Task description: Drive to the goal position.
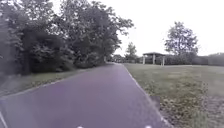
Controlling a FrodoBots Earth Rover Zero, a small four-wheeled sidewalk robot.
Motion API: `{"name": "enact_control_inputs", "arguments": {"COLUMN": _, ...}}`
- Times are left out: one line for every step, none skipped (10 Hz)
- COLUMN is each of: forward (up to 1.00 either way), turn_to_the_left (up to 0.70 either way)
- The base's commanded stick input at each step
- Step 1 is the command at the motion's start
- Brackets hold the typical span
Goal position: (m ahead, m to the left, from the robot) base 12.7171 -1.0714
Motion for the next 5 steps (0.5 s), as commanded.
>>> {"name": "enact_control_inputs", "arguments": {"forward": 0.70, "turn_to_the_left": -0.01}}
{"name": "enact_control_inputs", "arguments": {"forward": 0.70, "turn_to_the_left": -0.01}}
{"name": "enact_control_inputs", "arguments": {"forward": 0.70, "turn_to_the_left": -0.01}}
{"name": "enact_control_inputs", "arguments": {"forward": 0.70, "turn_to_the_left": -0.01}}
{"name": "enact_control_inputs", "arguments": {"forward": 0.70, "turn_to_the_left": -0.01}}
